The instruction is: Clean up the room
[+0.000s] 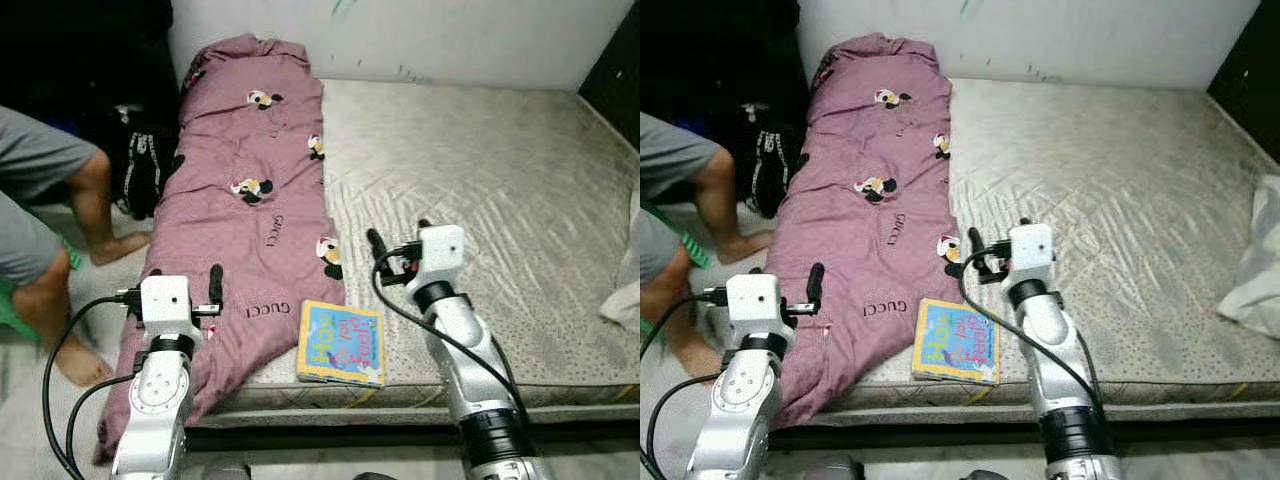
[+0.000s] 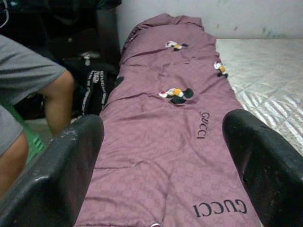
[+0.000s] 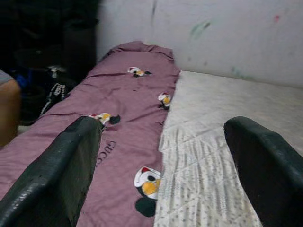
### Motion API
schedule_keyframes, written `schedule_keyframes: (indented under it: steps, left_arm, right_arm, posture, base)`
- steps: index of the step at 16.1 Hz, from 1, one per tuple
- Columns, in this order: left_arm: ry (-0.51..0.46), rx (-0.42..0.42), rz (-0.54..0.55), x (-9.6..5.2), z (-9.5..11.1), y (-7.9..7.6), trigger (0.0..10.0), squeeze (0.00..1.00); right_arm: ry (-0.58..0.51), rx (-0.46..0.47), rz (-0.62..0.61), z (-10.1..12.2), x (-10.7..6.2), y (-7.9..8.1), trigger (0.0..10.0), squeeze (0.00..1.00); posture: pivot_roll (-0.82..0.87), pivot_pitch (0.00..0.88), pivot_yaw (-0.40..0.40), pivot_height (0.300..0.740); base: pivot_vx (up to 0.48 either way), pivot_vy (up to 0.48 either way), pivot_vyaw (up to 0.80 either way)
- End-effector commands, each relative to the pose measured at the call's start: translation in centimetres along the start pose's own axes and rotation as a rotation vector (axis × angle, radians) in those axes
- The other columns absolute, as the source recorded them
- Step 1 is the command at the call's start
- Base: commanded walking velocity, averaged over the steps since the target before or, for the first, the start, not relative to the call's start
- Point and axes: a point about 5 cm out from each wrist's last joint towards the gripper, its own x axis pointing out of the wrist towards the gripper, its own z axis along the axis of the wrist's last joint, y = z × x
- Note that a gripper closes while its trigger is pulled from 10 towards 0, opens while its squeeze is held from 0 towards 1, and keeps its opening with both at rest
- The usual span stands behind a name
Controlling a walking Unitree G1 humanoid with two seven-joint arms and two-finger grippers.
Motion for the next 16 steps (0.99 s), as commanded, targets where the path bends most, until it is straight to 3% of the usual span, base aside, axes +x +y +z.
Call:
schedule_keyframes:
  steps: [1, 5, 7, 13, 16]
  left_arm:
    - [-0.019, 0.010, -0.002, 0.1, 0.4, -0.1, 10.0, 0.00]
    - [-0.006, 0.004, -0.107, 0.8, 0.6, -1.5, 10.0, 0.00]
    - [-0.006, 0.001, -0.113, 1.0, 0.7, -1.6, 10.0, 0.00]
    - [-0.016, 0.005, -0.136, 1.0, 1.0, -1.7, 10.0, 0.00]
    - [-0.019, 0.006, -0.137, 0.9, 1.1, -1.6, 10.0, 0.00]
  right_arm:
    - [0.003, -0.013, -0.006, -0.2, -0.2, -0.3, 10.0, 0.00]
    - [0.033, 0.012, -0.096, -1.1, -2.4, -2.0, 10.0, 0.00]
    - [0.030, 0.008, -0.106, -1.2, -3.1, -2.1, 10.0, 0.00]
    - [0.006, -0.052, -0.079, -0.5, -2.7, -1.6, 10.0, 0.00]
    - [0.006, -0.055, -0.081, -0.5, -2.5, -1.4, 10.0, 0.00]
  posture:
    - [0.04, 0.000, -0.089, 0.740]
    - [-0.03, 0.001, -0.032, 0.740]
    - [-0.04, 0.008, -0.020, 0.740]
    - [-0.04, 0.028, -0.011, 0.740]
    - [-0.03, 0.034, -0.015, 0.740]
  base:
    - [0.000, 0.000, 0.00]
    - [0.000, 0.000, -0.32]
    - [0.000, 0.000, -0.40]
    - [0.000, 0.000, 0.00]
    - [0.000, 0.000, 0.79]
